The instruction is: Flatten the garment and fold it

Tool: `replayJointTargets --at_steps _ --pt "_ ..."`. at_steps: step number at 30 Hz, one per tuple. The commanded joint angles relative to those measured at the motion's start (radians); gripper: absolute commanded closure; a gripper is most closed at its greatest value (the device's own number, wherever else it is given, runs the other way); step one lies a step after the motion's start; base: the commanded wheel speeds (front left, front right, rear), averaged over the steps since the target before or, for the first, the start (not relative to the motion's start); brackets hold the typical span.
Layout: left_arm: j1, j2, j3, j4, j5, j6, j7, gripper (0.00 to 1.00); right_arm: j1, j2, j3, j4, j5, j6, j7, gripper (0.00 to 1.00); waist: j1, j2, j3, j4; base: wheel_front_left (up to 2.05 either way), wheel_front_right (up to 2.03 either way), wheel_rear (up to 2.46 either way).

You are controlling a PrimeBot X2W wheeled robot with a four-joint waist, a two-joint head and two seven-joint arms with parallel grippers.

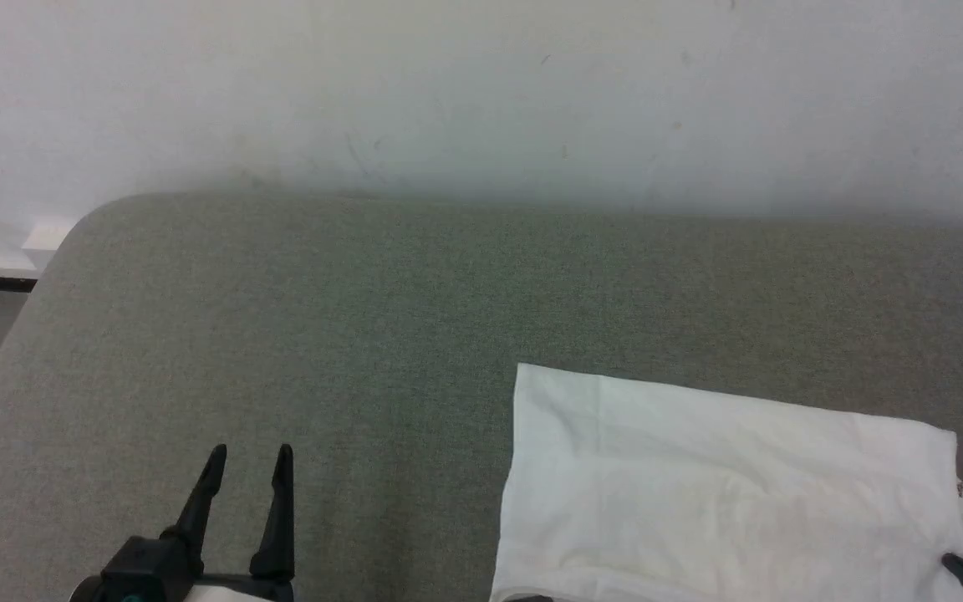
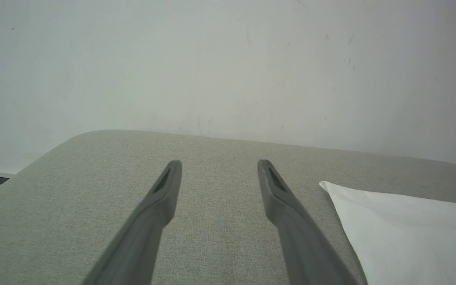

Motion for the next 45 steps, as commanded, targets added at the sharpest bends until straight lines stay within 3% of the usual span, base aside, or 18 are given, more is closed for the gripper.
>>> replayJointTargets --at_steps 1,6,15,19,27,28,29,32,36,40,45 --pt "0.015 -0.004 0.002 0.005 0.014 -0.006 -0.005 0.0 0.011 0.006 -0.019 -0.012 -0.002 -0.001 0.011 1.0 0.0 -0.0001 -0.005 -0.003 0.0 0.0 0.0" --pt "0.022 -0.01 0.0 0.019 0.012 -0.013 -0.005 0.0 -0.006 0.084 -0.046 -0.118 0.085 -0.001 0.057 1.0 0.0 -0.0001 -0.017 -0.012 0.0 0.0 0.0" --pt "-0.002 -0.005 -0.02 0.043 0.017 -0.026 -0.005 0.0 -0.064 0.223 0.167 -0.262 0.258 -0.001 0.137 1.0 0.0 -0.0001 -0.023 0.016 0.0 0.0 0.0" --pt "-0.017 -0.005 -0.027 0.045 0.018 -0.03 -0.005 0.0 -0.115 0.277 0.277 -0.216 0.295 -0.001 0.109 1.0 0.0 -0.0001 -0.014 0.036 0.0 0.0 0.0" --pt "-0.055 -0.009 -0.04 0.055 0.019 -0.037 -0.005 0.0 -0.245 0.33 0.439 -0.004 0.332 -0.001 -0.068 0.98 0.0 -0.0001 0.011 0.077 0.0 0.0 0.0" --pt "-0.058 -0.011 -0.042 0.057 0.019 -0.037 -0.005 0.0 -0.258 0.331 0.457 0.032 0.317 -0.001 -0.089 0.57 0.0 -0.0001 0.015 0.081 0.0 0.0 0.0" --pt "-0.061 -0.013 -0.043 0.058 0.019 -0.038 -0.005 0.0 -0.272 0.332 0.477 0.065 0.302 -0.001 -0.109 0.0 0.0 -0.0001 0.019 0.085 0.0 0.0 0.0" --pt "-0.07 -0.017 -0.043 0.066 0.018 -0.039 -0.005 0.0 -0.308 0.331 0.542 0.124 0.279 -0.001 -0.159 0.0 0.0 -0.0001 0.027 0.092 0.0 0.0 0.0" --pt "-0.072 -0.02 -0.034 0.068 0.018 -0.04 -0.005 0.0 -0.348 0.292 0.631 0.114 0.212 -0.001 -0.225 0.0 0.0 -0.0001 0.03 0.087 0.0 0.0 0.0" --pt "-0.064 -0.023 -0.024 0.075 0.019 -0.04 -0.005 0.0 -0.384 0.2 0.749 0.036 0.096 -0.001 -0.332 0.0 0.0 -0.0001 0.016 0.07 0.0 0.0 0.0" --pt "-0.057 -0.027 -0.007 0.078 0.018 -0.04 -0.005 0.0 -0.348 0.115 0.746 -0.055 -0.047 -0.001 -0.472 0.0 0.0 -0.0001 -0.005 0.04 0.0 0.0 0.0"
